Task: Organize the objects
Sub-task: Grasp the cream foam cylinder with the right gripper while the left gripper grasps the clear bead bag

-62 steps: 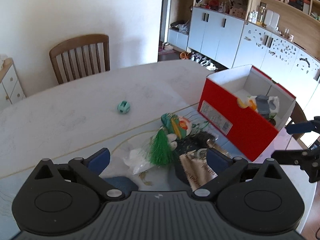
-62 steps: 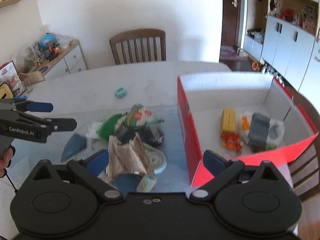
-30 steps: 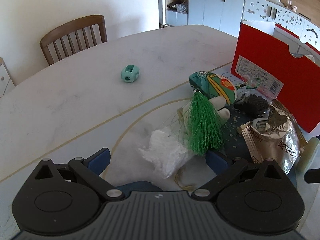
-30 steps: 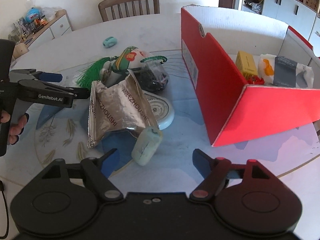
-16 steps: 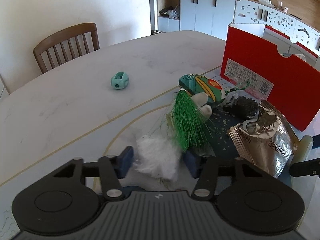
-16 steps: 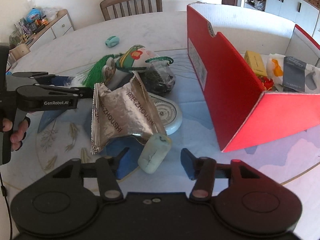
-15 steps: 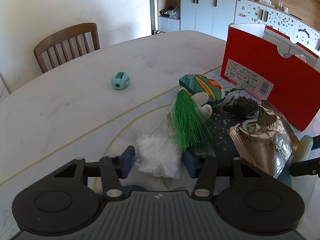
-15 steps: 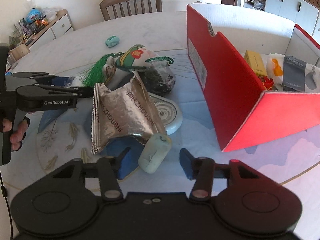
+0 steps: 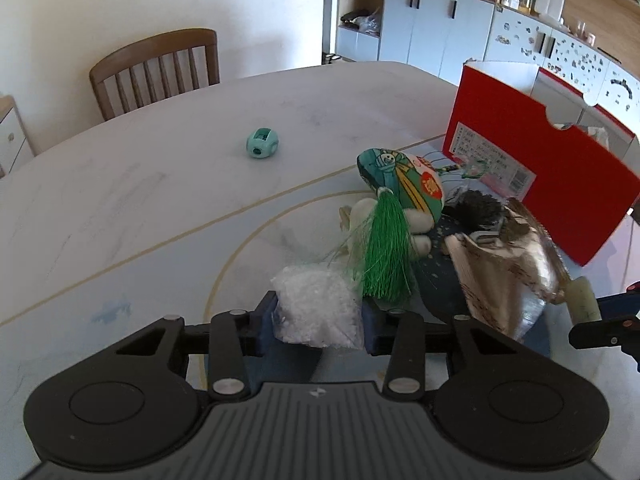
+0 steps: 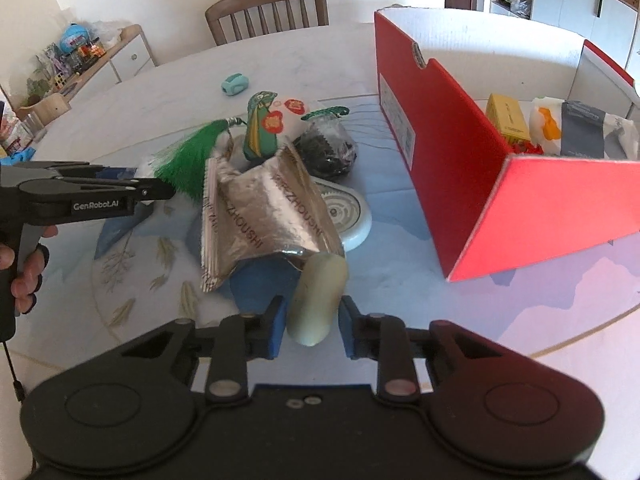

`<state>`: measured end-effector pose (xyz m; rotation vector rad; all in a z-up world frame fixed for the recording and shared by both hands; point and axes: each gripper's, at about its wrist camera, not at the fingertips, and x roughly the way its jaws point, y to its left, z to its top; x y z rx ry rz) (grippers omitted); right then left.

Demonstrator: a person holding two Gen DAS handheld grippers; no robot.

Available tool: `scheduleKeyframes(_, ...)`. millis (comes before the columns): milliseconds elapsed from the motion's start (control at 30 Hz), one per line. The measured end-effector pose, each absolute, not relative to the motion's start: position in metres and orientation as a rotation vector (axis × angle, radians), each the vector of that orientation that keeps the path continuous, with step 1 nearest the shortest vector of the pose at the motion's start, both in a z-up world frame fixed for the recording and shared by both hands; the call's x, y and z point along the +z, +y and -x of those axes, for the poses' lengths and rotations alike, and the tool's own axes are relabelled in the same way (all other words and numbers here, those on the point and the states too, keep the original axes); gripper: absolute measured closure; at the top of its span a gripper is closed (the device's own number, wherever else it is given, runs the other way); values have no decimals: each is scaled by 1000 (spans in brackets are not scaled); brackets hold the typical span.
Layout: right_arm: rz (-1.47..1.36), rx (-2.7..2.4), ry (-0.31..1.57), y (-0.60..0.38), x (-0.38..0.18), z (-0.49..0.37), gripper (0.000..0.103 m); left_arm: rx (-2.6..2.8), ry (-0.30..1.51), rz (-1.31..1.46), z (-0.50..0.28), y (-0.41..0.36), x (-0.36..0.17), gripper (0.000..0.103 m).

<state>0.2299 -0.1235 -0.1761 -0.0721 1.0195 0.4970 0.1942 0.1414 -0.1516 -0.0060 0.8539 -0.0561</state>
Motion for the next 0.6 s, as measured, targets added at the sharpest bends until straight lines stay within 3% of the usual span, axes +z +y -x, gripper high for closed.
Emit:
scheduleKeyframes(133, 59, 515, 1014, -132, -168, -220, 88, -74, 854, 42, -174, 141, -142, 63)
scheduleKeyframes(267, 60, 533, 996, -138, -162, -213, 92, -80, 863, 78, -153, 139, -136, 63)
scheduleKeyframes(433, 80, 561, 995, -137, -164, -212, 91, -96, 902, 92, -132, 131, -142, 63)
scheduleKeyframes(600, 87, 563, 1001, -137, -168, -218, 81, -104, 927, 89, -120, 123, -151, 63)
